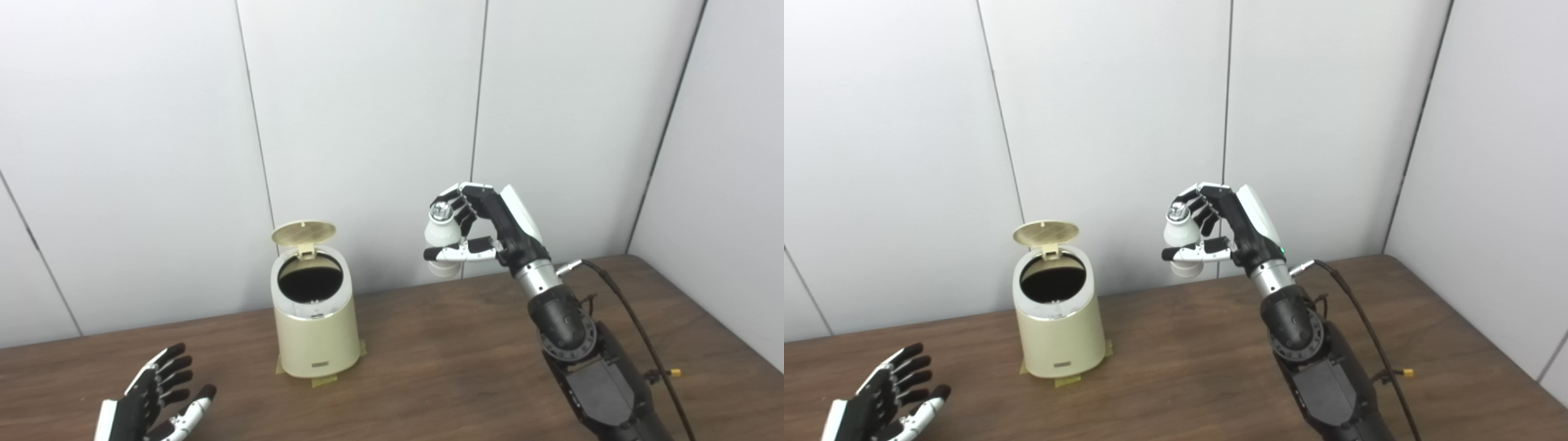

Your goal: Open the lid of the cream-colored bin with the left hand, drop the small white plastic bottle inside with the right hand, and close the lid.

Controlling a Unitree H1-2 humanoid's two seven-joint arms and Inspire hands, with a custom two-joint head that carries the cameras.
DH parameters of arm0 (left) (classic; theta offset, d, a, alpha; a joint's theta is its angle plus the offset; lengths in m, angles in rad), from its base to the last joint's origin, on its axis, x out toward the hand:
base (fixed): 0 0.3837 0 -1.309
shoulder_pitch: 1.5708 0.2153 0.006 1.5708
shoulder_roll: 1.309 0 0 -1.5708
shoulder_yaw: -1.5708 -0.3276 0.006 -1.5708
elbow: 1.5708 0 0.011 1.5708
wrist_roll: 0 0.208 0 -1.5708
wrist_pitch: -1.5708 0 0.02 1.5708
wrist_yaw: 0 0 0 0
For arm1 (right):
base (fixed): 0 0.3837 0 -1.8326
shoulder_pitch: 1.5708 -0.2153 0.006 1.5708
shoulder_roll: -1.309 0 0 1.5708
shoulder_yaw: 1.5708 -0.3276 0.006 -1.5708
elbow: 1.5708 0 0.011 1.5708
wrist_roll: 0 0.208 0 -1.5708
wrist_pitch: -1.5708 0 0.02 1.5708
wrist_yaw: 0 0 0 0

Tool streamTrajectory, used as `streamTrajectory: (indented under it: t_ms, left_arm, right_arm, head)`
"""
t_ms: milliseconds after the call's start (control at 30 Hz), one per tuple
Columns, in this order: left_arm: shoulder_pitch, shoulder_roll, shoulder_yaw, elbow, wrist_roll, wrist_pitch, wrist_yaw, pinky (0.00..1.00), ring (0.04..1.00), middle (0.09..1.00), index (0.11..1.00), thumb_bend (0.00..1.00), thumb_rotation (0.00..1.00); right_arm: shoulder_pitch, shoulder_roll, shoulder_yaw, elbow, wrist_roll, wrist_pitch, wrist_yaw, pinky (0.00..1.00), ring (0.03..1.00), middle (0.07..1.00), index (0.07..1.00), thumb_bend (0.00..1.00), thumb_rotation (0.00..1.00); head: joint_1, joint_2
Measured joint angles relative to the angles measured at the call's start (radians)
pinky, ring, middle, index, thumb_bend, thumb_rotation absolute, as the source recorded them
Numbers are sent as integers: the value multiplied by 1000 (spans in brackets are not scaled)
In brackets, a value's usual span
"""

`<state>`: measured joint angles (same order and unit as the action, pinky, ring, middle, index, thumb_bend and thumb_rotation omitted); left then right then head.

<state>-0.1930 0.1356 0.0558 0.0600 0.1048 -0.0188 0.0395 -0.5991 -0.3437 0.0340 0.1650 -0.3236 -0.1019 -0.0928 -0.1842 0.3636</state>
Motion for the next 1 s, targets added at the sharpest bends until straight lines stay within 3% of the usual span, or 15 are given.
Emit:
streamTrajectory:
  t_ms: [400,567,1000]
  left_arm:
    - [3,-61,-14,45,3,-38,9,682,760,793,852,692,202]
    - [4,-81,-28,53,22,-47,29,655,740,782,847,672,172]
    - [0,-89,-36,69,35,-63,40,654,753,796,854,678,191]
  right_arm:
    - [-24,151,50,-29,12,1,58,290,373,471,548,511,0]
    - [-57,191,63,-21,12,-2,57,282,371,465,547,511,0]
    - [-79,235,75,19,17,-13,53,290,365,475,554,509,0]
  head:
    - [167,-25]
    - [219,-25]
    - [229,-25]
